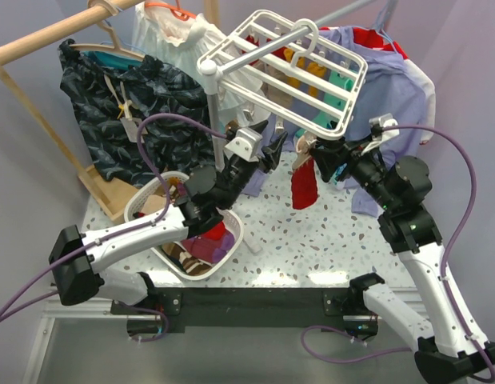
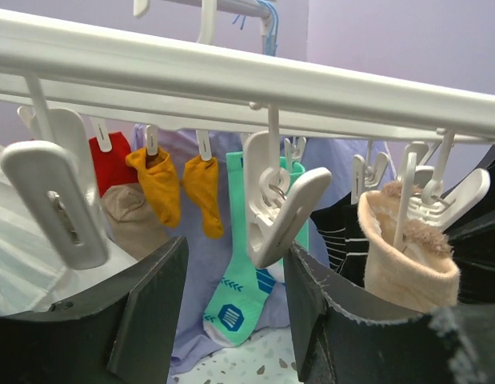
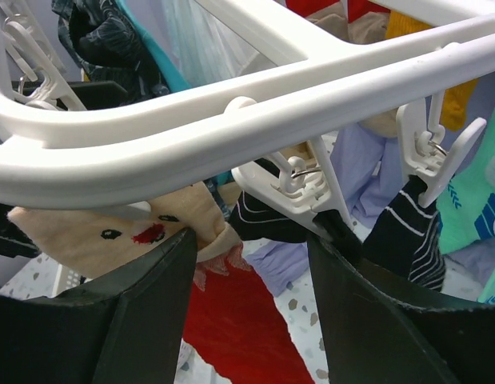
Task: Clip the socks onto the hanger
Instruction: Open the clamp at the hanger.
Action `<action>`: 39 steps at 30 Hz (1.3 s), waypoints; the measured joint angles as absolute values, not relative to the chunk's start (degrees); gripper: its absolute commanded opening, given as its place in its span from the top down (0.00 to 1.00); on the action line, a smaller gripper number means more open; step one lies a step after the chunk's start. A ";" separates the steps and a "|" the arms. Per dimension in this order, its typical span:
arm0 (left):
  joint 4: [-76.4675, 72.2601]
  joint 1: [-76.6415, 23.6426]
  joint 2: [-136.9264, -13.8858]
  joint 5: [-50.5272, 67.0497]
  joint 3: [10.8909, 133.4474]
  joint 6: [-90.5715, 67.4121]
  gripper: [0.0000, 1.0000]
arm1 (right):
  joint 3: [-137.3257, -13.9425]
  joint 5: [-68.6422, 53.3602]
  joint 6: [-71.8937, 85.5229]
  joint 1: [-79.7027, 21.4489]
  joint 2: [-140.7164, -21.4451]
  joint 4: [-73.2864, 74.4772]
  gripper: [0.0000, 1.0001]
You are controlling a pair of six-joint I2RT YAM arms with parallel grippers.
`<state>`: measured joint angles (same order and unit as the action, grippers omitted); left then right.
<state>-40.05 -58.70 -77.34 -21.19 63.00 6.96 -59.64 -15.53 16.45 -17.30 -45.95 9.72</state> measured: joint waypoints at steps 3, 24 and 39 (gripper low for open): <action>-40.77 -58.98 -78.13 -21.26 63.00 8.23 0.45 | -59.64 -15.49 16.40 -17.30 -45.60 9.78 0.39; -52.88 -65.32 -82.52 -30.55 63.00 23.66 0.69 | -59.64 -15.49 16.43 -17.30 -44.66 9.89 0.39; -55.20 -65.32 -83.29 -31.88 63.00 24.56 0.43 | -59.64 -15.49 16.40 -17.30 -43.72 9.93 0.38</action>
